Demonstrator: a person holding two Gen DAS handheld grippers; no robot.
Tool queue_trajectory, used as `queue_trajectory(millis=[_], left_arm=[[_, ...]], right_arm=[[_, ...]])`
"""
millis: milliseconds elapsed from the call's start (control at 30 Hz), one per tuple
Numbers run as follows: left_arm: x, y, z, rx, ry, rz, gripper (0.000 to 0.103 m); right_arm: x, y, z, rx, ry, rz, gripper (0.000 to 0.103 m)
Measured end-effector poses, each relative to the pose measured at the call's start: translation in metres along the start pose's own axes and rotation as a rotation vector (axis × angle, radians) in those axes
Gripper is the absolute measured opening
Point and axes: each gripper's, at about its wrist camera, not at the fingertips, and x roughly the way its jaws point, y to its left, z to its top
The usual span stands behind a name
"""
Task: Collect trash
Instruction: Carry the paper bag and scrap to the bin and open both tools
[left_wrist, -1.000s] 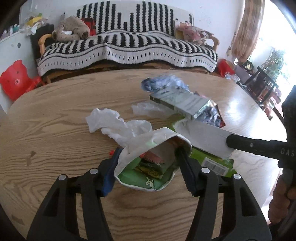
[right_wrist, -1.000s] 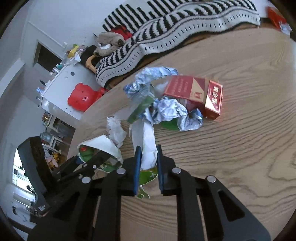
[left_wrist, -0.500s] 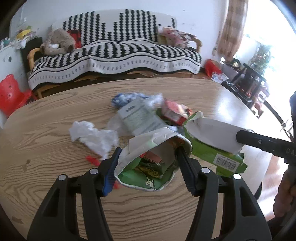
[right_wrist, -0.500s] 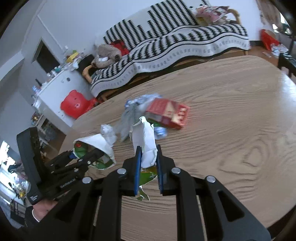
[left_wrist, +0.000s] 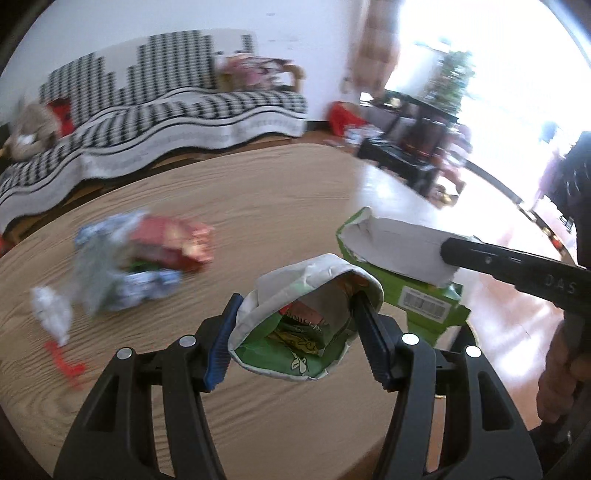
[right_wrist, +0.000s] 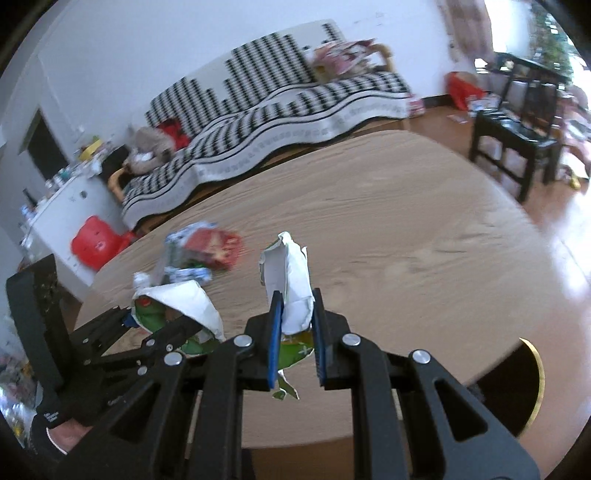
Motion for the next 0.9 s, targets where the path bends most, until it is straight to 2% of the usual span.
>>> queue_trajectory(millis=[300, 467, 700, 900], left_arm=[[0.033, -0.105, -0.001, 0.129, 0.018, -0.172, 0.059], [0.055, -0.162, -0.009, 0.192, 0.057, -0.255, 0.059], [0.079, -0.222, -0.032, 0.278, 0.116, -0.338, 0.059], [0.106, -0.243, -0.049, 0.316, 0.184, -0.343, 0.059]], right_arm=[[-0.075, -0.108, -0.024, 0.116, -0.087, -0.186, 0.016], [-0.102, -0.163, -0.045, 0.2, -0.088, -0.287, 0.016], [-0.115, -0.216, -0.079, 0.283, -0.026, -0.386, 0.016], [-0.109, -0.235, -0.094, 0.304, 0.027, -0.418, 0.016]])
